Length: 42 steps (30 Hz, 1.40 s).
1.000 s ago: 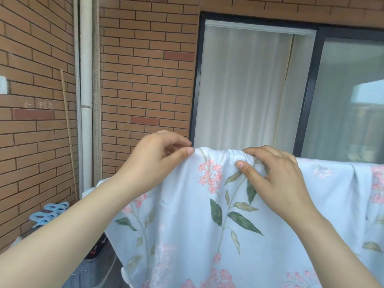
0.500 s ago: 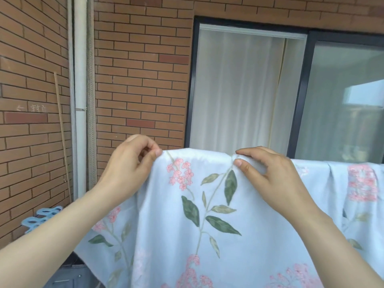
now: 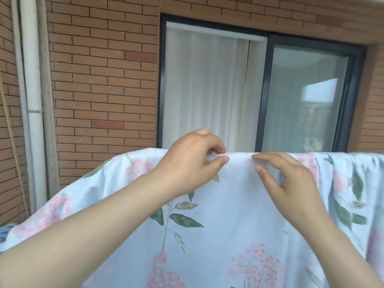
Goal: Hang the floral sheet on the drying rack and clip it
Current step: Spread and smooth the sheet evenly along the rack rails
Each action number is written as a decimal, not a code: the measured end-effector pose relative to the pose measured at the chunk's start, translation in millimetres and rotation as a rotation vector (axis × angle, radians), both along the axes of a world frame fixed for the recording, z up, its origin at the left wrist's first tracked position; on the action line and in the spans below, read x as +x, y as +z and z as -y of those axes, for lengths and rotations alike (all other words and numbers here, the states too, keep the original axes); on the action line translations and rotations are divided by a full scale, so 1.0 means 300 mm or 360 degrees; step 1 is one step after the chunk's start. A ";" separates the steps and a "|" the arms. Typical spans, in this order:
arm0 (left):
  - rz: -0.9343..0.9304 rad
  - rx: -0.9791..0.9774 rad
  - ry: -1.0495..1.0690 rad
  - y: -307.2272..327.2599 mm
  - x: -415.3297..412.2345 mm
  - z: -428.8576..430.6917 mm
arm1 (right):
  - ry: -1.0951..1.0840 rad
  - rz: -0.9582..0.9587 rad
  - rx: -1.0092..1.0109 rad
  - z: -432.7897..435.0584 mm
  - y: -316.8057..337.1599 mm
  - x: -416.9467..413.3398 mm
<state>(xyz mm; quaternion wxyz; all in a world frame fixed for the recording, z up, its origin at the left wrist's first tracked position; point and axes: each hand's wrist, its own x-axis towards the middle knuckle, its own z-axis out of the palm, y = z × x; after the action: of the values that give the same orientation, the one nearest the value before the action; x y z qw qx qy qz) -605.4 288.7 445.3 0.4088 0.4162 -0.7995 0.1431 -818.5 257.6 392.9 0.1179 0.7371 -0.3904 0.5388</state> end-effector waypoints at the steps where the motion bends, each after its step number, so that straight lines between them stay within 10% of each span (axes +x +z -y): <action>1: 0.0031 0.0009 -0.0022 0.004 -0.046 0.025 | -0.0053 0.0010 -0.0013 -0.007 -0.007 -0.047; 28: -0.0207 -0.0135 0.0170 0.032 -0.159 0.174 | -0.0293 -0.0104 0.0251 0.149 0.067 -0.338; 42: 0.0182 0.0072 0.0159 0.075 -0.199 0.145 | -0.0378 -0.0153 0.0262 0.168 0.050 -0.289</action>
<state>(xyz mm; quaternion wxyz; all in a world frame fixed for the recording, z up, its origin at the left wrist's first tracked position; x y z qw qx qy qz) -665.1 245.1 467.8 0.3453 0.4559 -0.8028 0.1687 -905.3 207.1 407.8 0.1384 0.7179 -0.5117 0.4513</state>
